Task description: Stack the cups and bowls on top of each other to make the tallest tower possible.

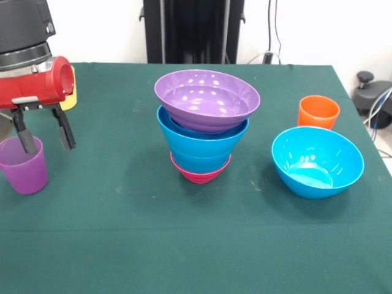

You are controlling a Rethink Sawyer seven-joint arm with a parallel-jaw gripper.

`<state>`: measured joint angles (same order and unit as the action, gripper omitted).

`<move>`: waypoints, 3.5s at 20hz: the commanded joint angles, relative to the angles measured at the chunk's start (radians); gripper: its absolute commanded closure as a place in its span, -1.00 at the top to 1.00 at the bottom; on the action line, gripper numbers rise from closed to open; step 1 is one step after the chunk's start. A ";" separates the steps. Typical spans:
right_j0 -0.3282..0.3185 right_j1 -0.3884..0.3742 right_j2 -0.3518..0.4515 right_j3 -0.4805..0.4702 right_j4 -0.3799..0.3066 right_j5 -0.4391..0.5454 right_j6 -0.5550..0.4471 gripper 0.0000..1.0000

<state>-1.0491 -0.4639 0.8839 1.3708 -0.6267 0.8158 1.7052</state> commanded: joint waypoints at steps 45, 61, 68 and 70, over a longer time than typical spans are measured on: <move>-0.053 -0.042 -0.084 0.126 -0.094 -0.030 -0.288 1.00; -0.041 -0.020 -0.104 0.130 -0.109 -0.072 -0.258 1.00; -0.041 0.007 -0.112 0.124 -0.117 -0.097 -0.257 1.00; -0.039 0.015 -0.118 0.120 -0.121 -0.100 -0.257 1.00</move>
<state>-1.1257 -0.5258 0.8505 1.4587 -0.6265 0.7558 1.6120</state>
